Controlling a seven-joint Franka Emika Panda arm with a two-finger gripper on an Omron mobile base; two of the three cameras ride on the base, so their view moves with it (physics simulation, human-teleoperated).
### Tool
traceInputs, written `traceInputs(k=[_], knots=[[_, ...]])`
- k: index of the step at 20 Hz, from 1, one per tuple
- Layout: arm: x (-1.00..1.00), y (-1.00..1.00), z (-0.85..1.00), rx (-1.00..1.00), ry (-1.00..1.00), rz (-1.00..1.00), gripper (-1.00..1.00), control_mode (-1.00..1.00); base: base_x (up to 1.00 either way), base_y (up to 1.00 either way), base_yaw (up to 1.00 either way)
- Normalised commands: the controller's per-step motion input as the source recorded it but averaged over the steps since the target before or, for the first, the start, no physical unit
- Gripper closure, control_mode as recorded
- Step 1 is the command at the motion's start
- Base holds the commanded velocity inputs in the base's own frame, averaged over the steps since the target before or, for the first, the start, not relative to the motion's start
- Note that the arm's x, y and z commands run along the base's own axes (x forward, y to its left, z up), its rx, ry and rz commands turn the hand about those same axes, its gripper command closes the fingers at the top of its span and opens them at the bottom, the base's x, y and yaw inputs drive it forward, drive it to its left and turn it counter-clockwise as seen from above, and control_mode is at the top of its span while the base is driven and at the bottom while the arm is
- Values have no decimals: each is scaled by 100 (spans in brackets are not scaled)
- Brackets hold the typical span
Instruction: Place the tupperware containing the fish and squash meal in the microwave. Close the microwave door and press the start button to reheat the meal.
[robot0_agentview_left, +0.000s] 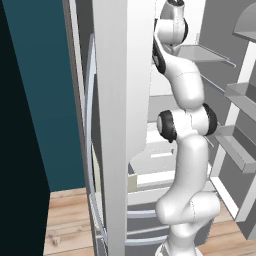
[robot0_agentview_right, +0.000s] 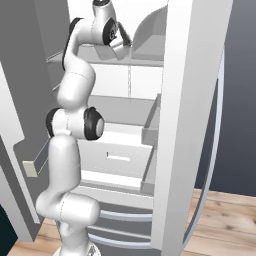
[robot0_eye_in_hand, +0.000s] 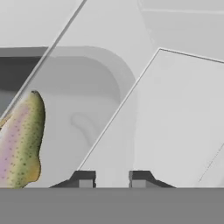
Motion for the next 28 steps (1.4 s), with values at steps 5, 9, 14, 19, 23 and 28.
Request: traceInputs(k=[5,9,14,19,23,28], knots=[[-85,0,0,-1,0,-12,100,-100,0,0,0],[-100,-5,-2,-2,1,-14,100,-100,0,0,0],[-100,-20,-21,0,5,-23,100,-100,0,0,0],[-100,-9,-11,0,0,-5,100,-100,0,0,0],[-98,0,-11,0,0,1,100,-100,0,0,0],[-55,0,-22,0,0,5,100,-100,0,0,0]])
